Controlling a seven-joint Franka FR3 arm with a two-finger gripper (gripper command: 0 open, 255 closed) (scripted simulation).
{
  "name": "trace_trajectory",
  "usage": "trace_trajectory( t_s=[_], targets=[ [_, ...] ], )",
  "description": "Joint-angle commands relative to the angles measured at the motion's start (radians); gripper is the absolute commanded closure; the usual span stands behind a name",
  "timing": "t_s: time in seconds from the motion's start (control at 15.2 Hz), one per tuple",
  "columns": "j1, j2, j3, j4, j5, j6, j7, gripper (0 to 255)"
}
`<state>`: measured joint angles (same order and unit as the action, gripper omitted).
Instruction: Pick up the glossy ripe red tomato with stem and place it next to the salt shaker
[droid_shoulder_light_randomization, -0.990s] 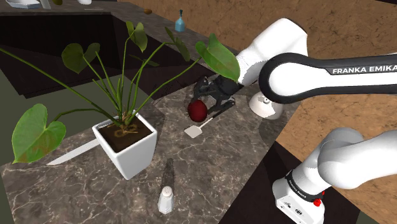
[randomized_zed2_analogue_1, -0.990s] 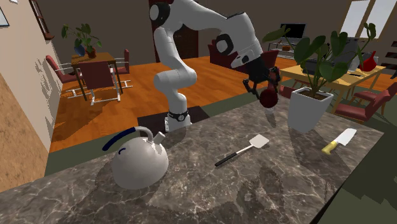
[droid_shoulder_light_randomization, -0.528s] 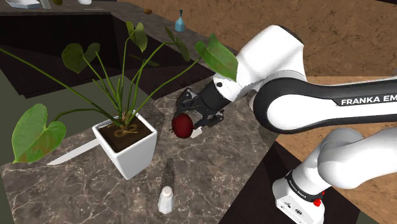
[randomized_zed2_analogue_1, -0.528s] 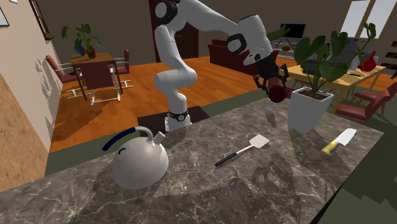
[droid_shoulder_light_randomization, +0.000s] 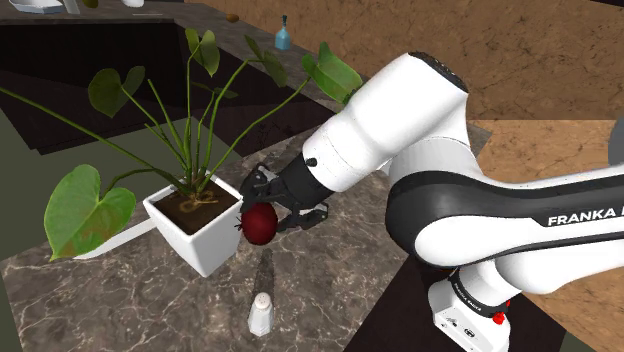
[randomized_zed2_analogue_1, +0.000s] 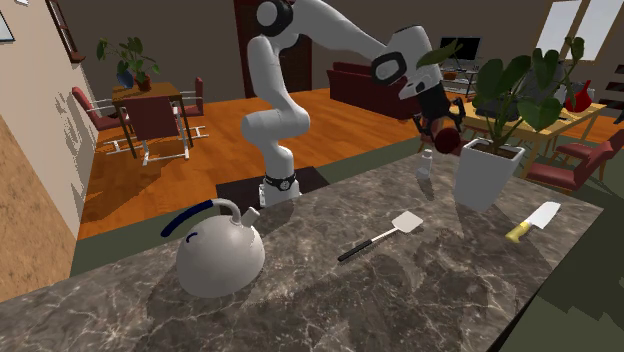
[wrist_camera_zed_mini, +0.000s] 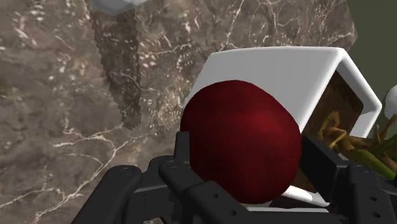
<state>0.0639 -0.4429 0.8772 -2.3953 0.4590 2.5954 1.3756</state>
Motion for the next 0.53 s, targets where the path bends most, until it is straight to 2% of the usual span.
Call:
trace_trajectory(
  t_s=[0.0,0.46],
  targets=[
    [-0.011,0.019,0.024,-0.008,-0.006,0.030,0.011,255],
    [-0.042,0.080,0.087,-0.061,-0.020,0.142,0.025,255]
  ],
)
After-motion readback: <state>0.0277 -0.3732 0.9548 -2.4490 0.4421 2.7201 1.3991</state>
